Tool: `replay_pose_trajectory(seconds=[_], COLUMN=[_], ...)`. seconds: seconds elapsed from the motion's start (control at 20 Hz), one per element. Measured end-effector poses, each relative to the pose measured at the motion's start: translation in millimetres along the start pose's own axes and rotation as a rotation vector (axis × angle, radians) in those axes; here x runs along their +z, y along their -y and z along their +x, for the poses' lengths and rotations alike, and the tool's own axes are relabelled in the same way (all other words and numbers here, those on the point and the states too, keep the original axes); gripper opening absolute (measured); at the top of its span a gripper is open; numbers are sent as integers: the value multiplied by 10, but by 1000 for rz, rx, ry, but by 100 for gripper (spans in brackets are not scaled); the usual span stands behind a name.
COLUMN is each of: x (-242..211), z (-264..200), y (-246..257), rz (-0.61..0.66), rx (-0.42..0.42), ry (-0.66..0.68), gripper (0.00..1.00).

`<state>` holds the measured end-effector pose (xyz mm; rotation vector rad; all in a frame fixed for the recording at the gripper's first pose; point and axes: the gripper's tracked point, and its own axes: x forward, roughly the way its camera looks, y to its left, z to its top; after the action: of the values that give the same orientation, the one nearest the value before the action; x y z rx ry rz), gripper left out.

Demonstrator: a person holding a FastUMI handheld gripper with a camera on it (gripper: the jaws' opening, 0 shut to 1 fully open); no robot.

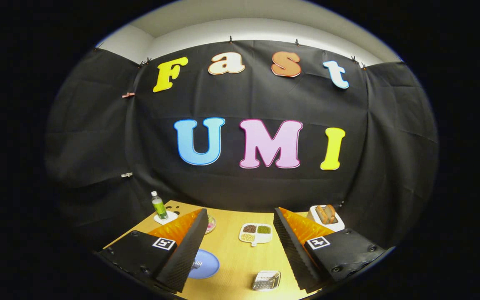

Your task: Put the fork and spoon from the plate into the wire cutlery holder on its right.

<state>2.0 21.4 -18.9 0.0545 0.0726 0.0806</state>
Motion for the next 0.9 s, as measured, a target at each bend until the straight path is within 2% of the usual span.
replay_pose_trajectory(seconds=[0.2,0.5,0.75,0.9], x=[-432,-1635,-2690,-3204], z=[99,186,386,543], y=[-397,-1049,-1381,-1493], rz=[55,64,-33,-56], rx=[126,266,295,283], ry=[-156,-522,-771,-875], gripper=[98,99,99,99])
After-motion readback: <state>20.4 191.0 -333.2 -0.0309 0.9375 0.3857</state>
